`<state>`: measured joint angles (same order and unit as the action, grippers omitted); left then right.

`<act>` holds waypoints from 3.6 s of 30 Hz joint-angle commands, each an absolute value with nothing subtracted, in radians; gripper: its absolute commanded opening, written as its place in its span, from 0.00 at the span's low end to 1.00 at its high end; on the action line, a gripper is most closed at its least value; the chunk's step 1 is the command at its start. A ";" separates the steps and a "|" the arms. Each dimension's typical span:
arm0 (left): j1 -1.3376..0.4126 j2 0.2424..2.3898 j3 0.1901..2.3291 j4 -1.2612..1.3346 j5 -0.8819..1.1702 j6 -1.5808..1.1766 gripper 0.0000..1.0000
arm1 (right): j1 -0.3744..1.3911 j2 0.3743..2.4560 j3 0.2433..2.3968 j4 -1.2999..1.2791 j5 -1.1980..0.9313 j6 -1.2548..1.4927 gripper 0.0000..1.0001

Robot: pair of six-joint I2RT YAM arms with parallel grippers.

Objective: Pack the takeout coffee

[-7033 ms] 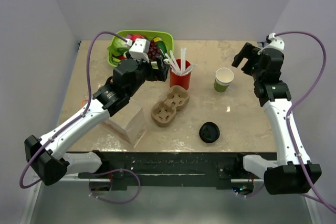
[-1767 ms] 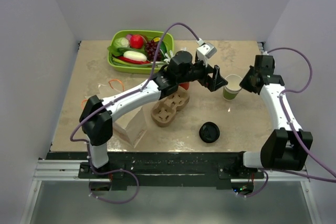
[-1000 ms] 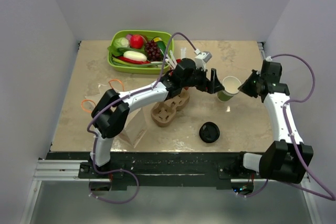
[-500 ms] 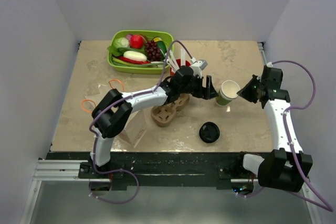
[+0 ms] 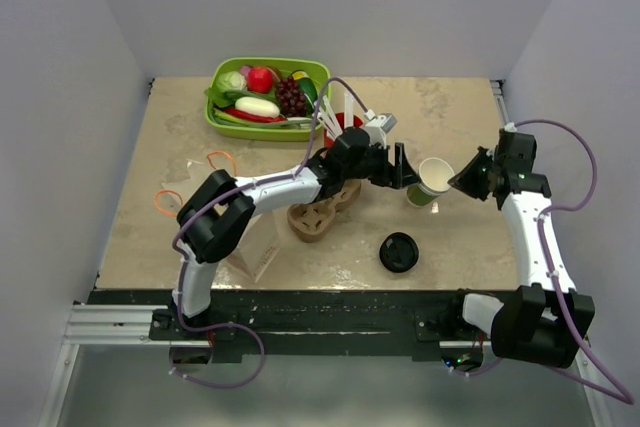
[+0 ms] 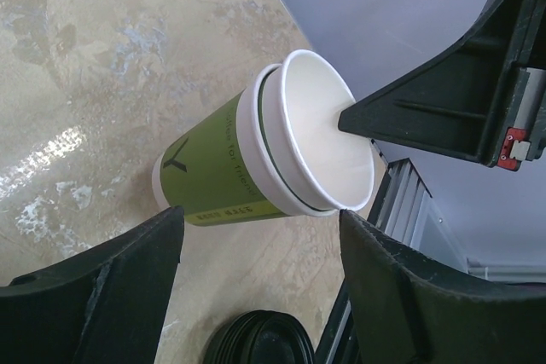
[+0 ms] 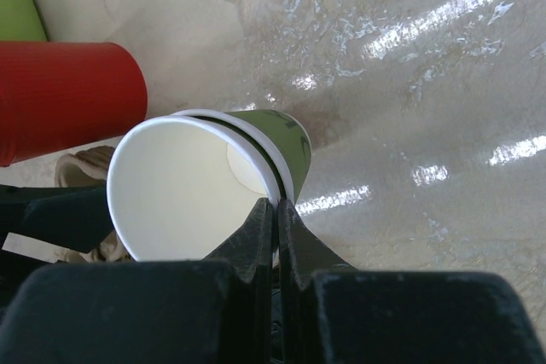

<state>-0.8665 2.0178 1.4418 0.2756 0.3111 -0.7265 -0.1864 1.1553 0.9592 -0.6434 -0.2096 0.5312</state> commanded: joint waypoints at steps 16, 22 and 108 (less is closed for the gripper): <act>-0.874 2.075 1.471 0.357 0.316 -0.747 0.73 | -0.192 1.114 0.962 -0.612 -0.271 0.551 0.00; -0.874 2.111 1.506 0.325 0.311 -0.746 0.73 | -0.192 1.129 0.947 -0.606 -0.268 0.551 0.00; -0.844 1.247 1.089 0.092 -0.147 -0.354 1.00 | 0.356 1.447 1.108 -0.626 0.051 0.413 0.03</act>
